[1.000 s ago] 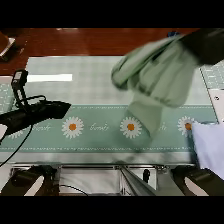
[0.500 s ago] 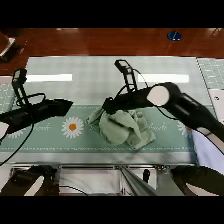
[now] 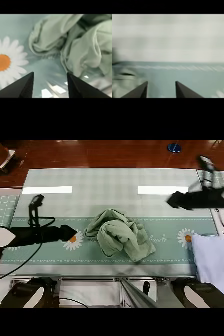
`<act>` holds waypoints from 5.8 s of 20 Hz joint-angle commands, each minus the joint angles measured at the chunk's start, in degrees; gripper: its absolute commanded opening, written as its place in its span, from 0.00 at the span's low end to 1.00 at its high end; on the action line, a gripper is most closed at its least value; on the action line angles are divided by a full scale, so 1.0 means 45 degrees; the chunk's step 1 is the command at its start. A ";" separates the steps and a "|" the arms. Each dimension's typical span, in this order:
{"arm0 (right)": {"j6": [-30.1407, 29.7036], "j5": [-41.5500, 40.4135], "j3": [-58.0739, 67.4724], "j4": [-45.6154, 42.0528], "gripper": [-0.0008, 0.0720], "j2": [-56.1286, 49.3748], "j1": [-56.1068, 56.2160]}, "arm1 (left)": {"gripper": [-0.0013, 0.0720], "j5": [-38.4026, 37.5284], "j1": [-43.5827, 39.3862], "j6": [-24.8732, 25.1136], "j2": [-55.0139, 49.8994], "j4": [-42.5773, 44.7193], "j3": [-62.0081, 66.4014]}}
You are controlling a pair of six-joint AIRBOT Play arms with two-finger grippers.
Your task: Fold the shirts.
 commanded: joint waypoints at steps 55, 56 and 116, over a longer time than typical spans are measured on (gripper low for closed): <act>-0.0801 0.1569 1.0219 0.0957 0.04 0.0044 0.1370 | 0.04 0.0126 0.2735 0.3254 -0.1821 -0.4498 1.0758; -0.0889 0.1821 1.1638 0.0724 0.04 0.0044 0.1370 | 0.04 -0.0126 0.3555 0.3259 -0.1481 -0.4493 1.1808; -0.3371 0.2021 -0.4065 0.4289 0.57 -0.0262 -0.5353 | 0.72 -0.4483 0.5693 0.3483 -0.3332 0.1180 0.0272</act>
